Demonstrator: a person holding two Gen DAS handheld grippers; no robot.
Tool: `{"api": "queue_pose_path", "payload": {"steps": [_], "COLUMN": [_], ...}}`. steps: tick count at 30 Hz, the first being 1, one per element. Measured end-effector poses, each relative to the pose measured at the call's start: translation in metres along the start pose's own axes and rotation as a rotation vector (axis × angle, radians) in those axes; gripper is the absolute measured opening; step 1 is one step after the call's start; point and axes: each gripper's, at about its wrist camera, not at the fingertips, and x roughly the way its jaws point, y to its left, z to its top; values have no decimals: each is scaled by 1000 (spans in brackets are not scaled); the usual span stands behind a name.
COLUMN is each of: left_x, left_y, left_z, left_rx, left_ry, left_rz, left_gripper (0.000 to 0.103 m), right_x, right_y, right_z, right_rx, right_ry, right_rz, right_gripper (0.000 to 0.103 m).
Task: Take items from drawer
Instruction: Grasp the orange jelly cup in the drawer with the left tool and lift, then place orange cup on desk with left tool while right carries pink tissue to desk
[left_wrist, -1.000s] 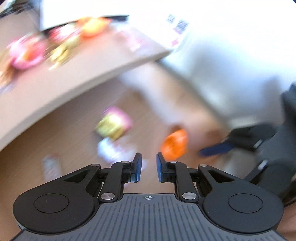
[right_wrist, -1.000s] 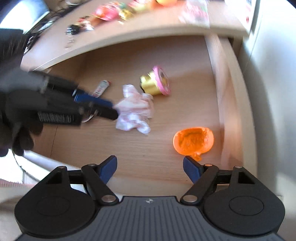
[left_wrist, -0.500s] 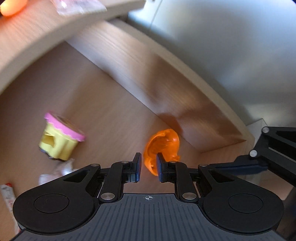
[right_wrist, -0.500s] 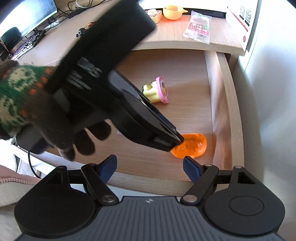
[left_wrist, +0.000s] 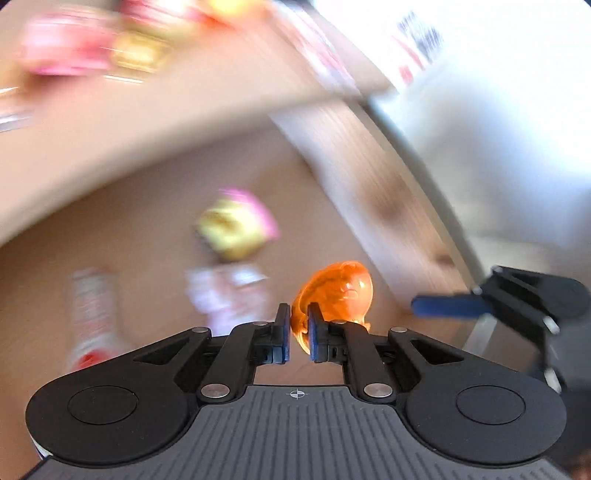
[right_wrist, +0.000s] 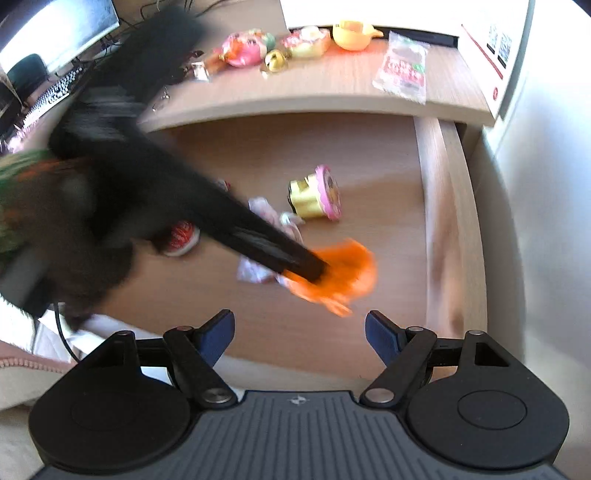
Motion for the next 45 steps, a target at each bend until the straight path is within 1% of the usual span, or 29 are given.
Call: {"api": "queue_pose_path", "payload": {"steps": [3, 5, 6, 8, 11, 12, 13, 14, 15, 16, 18, 20, 22, 24, 26, 28, 30, 32, 33, 34, 36, 38, 39, 41, 42, 43, 45], "left_x": [-44, -64, -72, -86, -96, -94, -95, -95, -101, -107, -110, -115, -129, -151, -178, -203, -218, -217, -211, -202, -177, -150, -140, -127, -122, -122, -124], "left_y": [30, 51, 61, 67, 66, 69, 68, 67, 69, 70, 71, 74, 75, 74, 73, 75, 80, 93, 102, 112, 131, 146, 152, 161, 165, 167, 169], "left_z": [-30, -44, -50, -59, -65, -65, -68, -71, -78, -85, -88, -90, -84, -66, -40, -11, 15, 37, 44, 50, 58, 60, 60, 54, 50, 48, 43], "left_rx": [-111, -184, -214, -266, -307, -317, -324, -330, -333, -336, -340, -345, -341, -304, -249, -204, -174, -179, -196, -220, -257, -268, -266, -282, -291, -293, -294], "left_ry": [-81, -113, -125, -143, -162, -167, -172, -175, -178, -181, -188, -206, -249, -319, -407, -487, -552, -565, -560, -551, -517, -467, -446, -421, -423, -451, -466], "left_rz": [80, 135, 151, 170, 181, 180, 180, 181, 181, 180, 174, 161, 126, 111, 139, 177, 225, 245, 243, 238, 240, 265, 273, 279, 271, 263, 276], "left_gripper": [12, 12, 12, 12, 12, 12, 12, 12, 12, 12, 12, 12, 12, 12, 12, 12, 12, 12, 12, 12, 12, 12, 12, 13, 14, 14, 14], "right_x": [4, 14, 21, 40, 77, 88, 100, 120, 120, 126, 127, 110, 83, 46, 2, -45, -86, -113, -121, -124, -123, -114, -98, -92, -85, -79, -66], "right_y": [4, 9, 11, 15, 15, 18, 21, 26, 26, 28, 34, 41, 45, 45, 45, 44, 39, 32, 28, 21, 3, -11, -30, -34, -36, -39, -44], "right_z": [15, 29, 37, 54, 74, 79, 83, 88, 88, 89, 88, 87, 88, 96, 114, 136, 157, 171, 175, 180, 186, 187, 191, 190, 188, 187, 187], "right_rx": [11, 12, 8, 7, 37, 40, 35, -3, -3, -15, -47, -84, -81, -48, -36, -54, -60, -77, -76, -61, -6, 32, 57, 60, 63, 62, 63], "right_ry": [-21, -18, -14, 16, 102, 132, 161, 217, 217, 243, 259, 229, 176, 88, -35, -192, -335, -444, -473, -485, -481, -459, -425, -410, -395, -382, -356], "right_rz": [6, 2, 3, 17, -20, -51, -79, -89, -89, -96, -95, -69, -40, 5, 22, -4, -55, -134, -175, -199, -211, -238, -252, -256, -260, -263, -277], "right_gripper": [79, 79, 79, 79, 78, 74, 63, 56, 39, 25, 16, 13, 12, 12, 12, 12, 12, 12, 12, 12, 12, 12, 12, 12, 12, 12, 12]}}
